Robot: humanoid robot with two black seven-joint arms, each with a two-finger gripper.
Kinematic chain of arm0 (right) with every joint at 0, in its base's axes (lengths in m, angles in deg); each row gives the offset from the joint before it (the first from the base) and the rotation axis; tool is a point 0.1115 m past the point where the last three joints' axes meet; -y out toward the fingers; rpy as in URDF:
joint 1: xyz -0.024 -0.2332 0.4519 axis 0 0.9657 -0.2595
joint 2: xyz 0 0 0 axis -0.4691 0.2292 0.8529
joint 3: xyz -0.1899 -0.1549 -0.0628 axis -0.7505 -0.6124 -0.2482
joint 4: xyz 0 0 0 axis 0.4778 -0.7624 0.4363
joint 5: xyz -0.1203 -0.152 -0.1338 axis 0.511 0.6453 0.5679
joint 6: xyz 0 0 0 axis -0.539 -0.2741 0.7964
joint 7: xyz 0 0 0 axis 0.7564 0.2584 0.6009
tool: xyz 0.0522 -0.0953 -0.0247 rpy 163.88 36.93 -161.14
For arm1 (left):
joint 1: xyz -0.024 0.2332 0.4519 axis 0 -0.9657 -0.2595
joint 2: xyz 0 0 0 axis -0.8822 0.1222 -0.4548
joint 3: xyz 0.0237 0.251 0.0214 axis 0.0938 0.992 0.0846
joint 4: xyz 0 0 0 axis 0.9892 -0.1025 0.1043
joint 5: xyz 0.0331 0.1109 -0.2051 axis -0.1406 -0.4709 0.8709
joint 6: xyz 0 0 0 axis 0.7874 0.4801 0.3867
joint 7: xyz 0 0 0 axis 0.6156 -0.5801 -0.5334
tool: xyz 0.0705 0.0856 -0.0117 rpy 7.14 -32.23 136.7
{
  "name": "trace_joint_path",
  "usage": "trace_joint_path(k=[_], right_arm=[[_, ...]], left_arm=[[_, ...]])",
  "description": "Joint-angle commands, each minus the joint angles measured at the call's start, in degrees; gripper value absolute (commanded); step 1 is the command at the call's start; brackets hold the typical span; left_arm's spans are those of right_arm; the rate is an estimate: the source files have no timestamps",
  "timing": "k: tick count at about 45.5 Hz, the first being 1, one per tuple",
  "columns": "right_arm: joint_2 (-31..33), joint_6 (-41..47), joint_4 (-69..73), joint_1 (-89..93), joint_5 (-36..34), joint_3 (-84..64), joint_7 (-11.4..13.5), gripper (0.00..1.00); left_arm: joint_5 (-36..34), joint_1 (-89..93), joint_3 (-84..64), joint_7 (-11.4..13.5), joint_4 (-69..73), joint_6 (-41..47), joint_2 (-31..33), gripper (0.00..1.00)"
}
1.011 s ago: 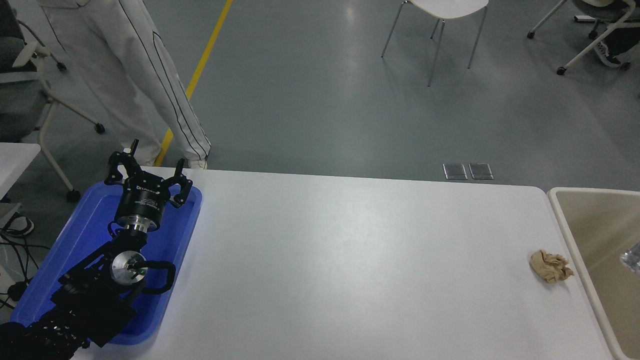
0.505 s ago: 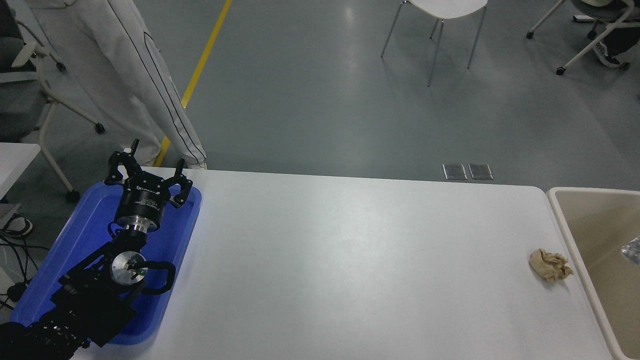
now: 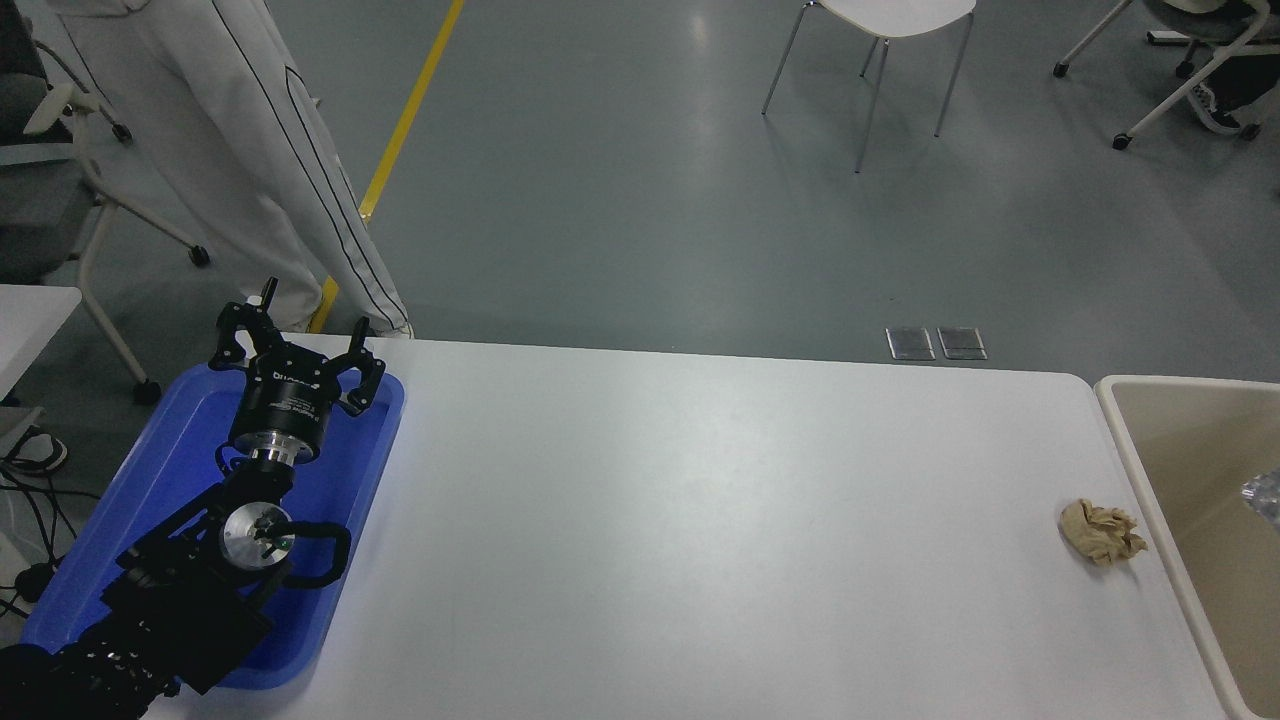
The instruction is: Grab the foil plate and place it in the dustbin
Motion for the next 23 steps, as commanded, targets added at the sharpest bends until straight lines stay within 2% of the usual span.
trace_joint_path(k=[1,3,5,7,9,12,23], right_arm=[[-0.94,-0.56,-1.19,0.94,-0.3,0.32,-0.03,0.06],[-0.76,-0.91,-1.19,1.03,0.05,0.32,-0.03,0.36],[-0.68,-1.7,-1.19,1.03,0.14,0.32,-0.03,0.58],[-0.68,-2.75,-1.19,1.12,0.14,0.32,-0.03,0.72],[-0.76,-3.8,-1.1,1.29,0.06,0.32,-0.03,0.82],[-0.76,-5.12,-1.02,1.29,0.06,0.32,-0.03,0.89],[-0.76,-5.22,-0.75,1.12,0.14,0.32,-0.03,0.89]], left_arm=[[-0.01,0.0,0.0,-0.06,0.0,0.0,0.04,1.0],[-0.01,0.0,0.0,0.02,0.0,0.0,0.04,1.0],[-0.01,0.0,0.0,0.02,0.0,0.0,0.04,1.0],[0.08,0.0,0.0,0.02,0.0,0.0,-0.05,1.0],[-0.01,0.0,0.0,-0.06,0.0,0.0,0.04,1.0],[-0.01,0.0,0.0,0.02,0.0,0.0,0.04,1.0],[-0.01,0.0,0.0,0.02,0.0,0.0,0.04,1.0]])
